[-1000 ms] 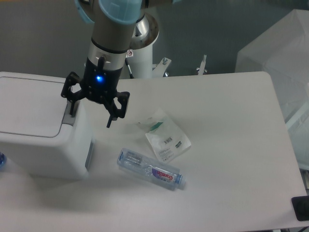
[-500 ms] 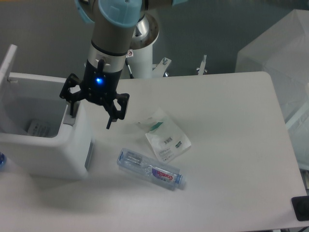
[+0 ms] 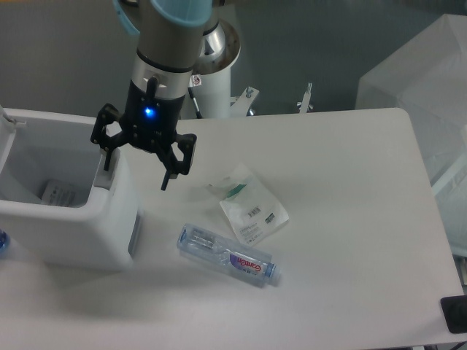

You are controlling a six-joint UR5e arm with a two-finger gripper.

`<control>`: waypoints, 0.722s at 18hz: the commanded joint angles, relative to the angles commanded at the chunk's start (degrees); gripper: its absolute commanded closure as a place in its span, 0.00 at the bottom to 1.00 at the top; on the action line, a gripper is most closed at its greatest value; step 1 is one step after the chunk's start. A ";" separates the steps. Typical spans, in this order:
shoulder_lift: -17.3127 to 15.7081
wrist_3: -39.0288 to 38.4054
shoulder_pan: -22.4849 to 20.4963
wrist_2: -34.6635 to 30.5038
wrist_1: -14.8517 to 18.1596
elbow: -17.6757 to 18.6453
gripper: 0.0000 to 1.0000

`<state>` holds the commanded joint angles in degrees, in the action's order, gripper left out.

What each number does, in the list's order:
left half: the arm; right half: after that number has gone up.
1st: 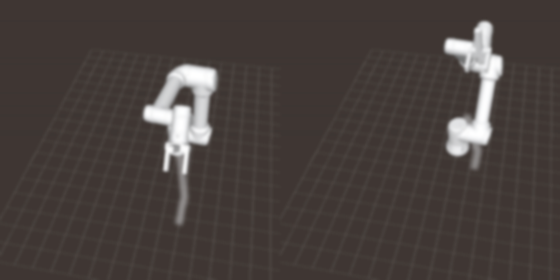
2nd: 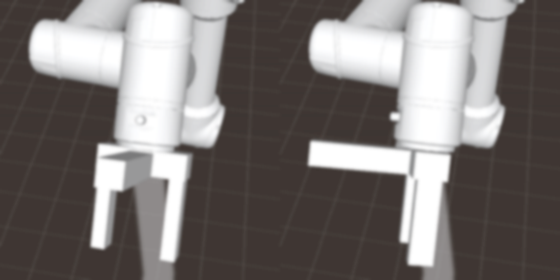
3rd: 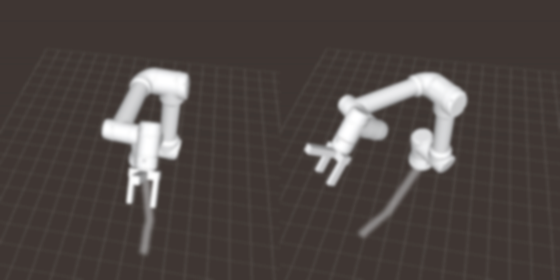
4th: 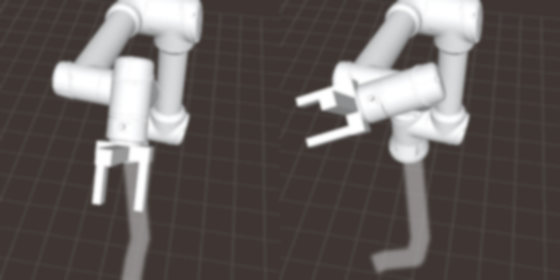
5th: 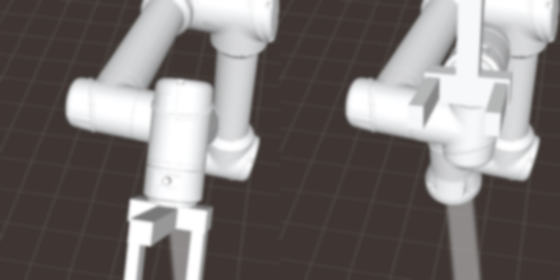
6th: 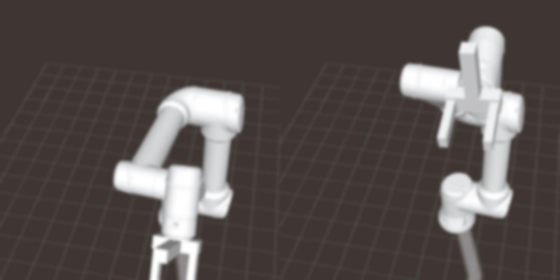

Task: Open the trash can
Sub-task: 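Press the grey button down with the gripper to pop the lid open, then lift the gripper up and away from the opened trash can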

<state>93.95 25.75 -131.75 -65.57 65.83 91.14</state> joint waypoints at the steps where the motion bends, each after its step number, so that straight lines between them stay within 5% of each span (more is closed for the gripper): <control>1: 0.00 0.17 -0.09 0.00 0.00 0.00 0.00; 13: 0.00 1.05 -3.86 -0.09 -0.09 0.00 0.00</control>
<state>93.96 26.80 -135.61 -65.65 65.74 91.14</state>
